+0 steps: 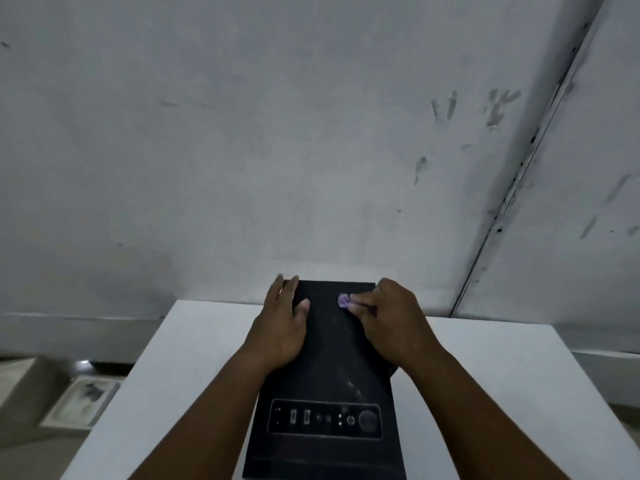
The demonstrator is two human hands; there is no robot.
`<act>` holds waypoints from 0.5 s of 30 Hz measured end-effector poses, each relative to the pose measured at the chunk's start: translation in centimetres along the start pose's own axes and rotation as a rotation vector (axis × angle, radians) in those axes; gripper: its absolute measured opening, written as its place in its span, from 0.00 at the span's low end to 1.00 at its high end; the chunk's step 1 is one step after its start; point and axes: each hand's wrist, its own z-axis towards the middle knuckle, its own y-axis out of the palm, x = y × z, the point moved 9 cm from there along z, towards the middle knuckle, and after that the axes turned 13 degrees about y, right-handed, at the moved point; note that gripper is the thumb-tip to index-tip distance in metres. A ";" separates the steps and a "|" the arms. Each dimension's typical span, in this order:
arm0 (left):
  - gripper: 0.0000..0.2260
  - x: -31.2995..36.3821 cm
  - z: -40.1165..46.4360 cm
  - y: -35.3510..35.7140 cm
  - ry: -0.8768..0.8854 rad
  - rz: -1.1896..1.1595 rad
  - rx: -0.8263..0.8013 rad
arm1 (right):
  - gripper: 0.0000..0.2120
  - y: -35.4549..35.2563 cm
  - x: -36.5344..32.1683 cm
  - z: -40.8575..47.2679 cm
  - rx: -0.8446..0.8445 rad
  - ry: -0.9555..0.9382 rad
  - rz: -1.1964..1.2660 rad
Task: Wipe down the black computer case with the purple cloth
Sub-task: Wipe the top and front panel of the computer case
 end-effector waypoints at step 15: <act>0.25 -0.7 -0.3 -0.6 -0.029 -0.063 0.078 | 0.10 0.3 0.6 -0.4 0.117 0.122 0.021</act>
